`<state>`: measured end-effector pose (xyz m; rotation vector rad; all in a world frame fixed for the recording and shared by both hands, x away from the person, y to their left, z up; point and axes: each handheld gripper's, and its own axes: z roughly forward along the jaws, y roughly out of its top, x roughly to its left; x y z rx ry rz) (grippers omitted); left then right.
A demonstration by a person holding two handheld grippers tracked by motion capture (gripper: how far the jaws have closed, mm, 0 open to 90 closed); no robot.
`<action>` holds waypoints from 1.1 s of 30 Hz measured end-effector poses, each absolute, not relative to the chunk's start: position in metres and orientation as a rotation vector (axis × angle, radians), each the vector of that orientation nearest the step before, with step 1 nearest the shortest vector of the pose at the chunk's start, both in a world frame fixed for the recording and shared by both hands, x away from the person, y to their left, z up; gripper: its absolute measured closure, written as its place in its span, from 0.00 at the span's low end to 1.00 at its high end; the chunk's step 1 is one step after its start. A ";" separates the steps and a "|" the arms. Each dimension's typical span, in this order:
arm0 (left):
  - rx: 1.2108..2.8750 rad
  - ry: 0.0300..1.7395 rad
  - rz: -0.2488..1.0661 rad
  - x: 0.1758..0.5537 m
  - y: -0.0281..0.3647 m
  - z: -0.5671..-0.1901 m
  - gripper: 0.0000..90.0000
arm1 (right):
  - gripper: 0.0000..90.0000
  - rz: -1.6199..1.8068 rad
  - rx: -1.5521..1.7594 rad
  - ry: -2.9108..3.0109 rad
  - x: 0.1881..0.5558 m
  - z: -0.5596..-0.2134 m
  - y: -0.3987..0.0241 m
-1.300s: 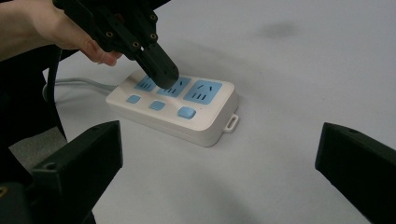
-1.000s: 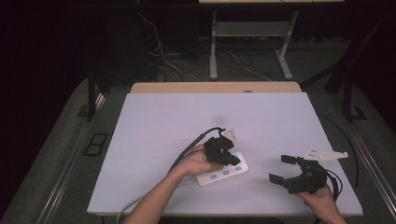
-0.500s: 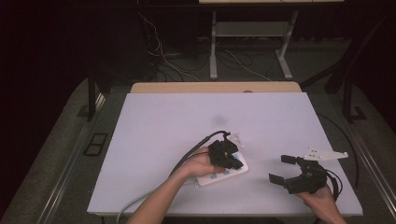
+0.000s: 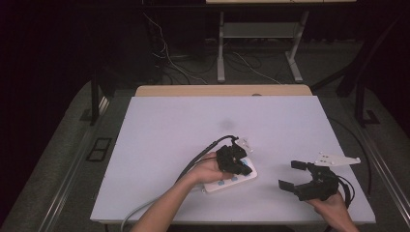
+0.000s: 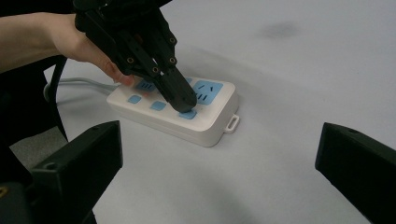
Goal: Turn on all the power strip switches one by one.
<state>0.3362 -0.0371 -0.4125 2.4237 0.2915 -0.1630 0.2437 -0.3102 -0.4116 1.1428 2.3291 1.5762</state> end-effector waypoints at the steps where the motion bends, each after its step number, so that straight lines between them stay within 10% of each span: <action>1: 2.421 0.294 -0.165 0.336 -0.037 -0.413 0.99 | 0.01 1.576 1.142 2.329 0.244 -0.412 -0.310; 33: 2.429 0.319 -0.192 0.337 -0.038 -0.415 1.00 | 0.01 1.574 1.144 2.321 0.243 -0.411 -0.312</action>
